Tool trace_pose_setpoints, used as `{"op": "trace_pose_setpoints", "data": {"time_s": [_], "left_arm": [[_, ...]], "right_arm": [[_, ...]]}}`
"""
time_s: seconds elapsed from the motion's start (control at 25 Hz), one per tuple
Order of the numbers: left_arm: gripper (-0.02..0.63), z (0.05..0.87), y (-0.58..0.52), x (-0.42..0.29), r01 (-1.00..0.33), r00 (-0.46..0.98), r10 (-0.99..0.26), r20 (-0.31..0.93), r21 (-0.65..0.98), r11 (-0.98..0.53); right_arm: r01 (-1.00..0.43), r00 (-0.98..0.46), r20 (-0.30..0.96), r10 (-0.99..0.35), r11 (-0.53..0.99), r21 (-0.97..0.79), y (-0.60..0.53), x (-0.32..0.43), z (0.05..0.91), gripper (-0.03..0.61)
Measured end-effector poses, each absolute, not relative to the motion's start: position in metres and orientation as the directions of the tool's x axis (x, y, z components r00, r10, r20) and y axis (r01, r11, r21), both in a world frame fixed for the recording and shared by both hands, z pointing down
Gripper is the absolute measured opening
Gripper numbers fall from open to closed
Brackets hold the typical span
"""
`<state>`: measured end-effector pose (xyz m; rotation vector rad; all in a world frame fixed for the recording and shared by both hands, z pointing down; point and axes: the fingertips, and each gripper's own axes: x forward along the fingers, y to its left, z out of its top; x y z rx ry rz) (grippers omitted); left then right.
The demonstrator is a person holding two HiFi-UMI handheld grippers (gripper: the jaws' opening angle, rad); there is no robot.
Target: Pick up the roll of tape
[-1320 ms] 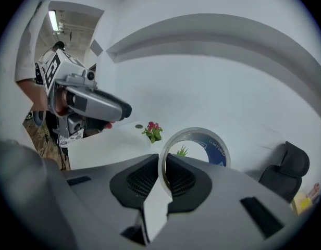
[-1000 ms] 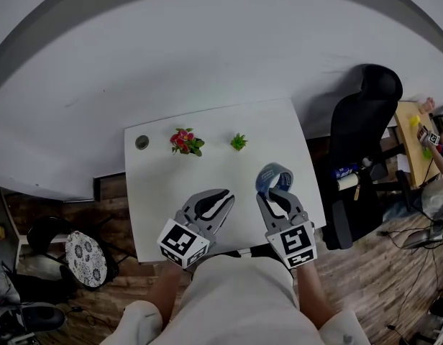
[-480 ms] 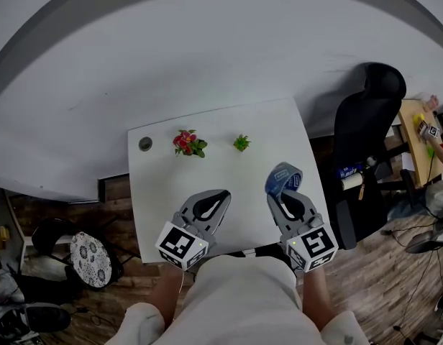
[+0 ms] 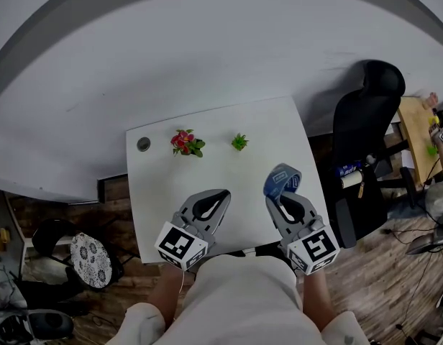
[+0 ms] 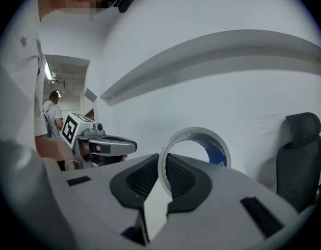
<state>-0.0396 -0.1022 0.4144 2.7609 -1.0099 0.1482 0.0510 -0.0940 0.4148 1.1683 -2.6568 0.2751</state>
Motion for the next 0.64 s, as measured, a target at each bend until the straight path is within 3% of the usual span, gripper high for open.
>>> {"op": "trace_pose_setpoints", "data": {"time_s": [0.64], "left_arm": [[0.024, 0.4126, -0.1008, -0.0399, -0.652, 0.758, -0.634, 0.153, 0.164, -0.740]], "right_arm": [[-0.735, -0.662, 0.294, -0.689, 0.674, -0.076, -0.0925, 0.0499, 0.4170, 0.048]]}}
